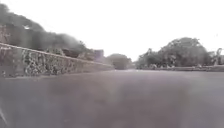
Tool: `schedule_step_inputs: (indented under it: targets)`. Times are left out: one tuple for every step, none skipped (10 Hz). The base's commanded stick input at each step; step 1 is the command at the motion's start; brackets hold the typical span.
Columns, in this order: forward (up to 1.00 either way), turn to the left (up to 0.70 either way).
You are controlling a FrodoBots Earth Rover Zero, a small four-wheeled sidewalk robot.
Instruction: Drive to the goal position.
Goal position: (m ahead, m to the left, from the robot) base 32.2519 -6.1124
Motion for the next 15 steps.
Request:
schedule_step_inputs:
  targets:
    - [0.70,0.00]
    - [0.70,0.00]
    - [0.70,0.00]
    - [0.70,0.00]
    - [0.70,0.00]
    - [0.70,0.00]
    - [0.70,0.00]
    - [0.70,0.00]
    - [0.70,0.00]
    - [0.70,0.00]
    - [0.70,0.00]
    - [0.70,0.00]
    - [0.70,0.00]
    - [0.70,-0.07]
    - [0.70,-0.10]
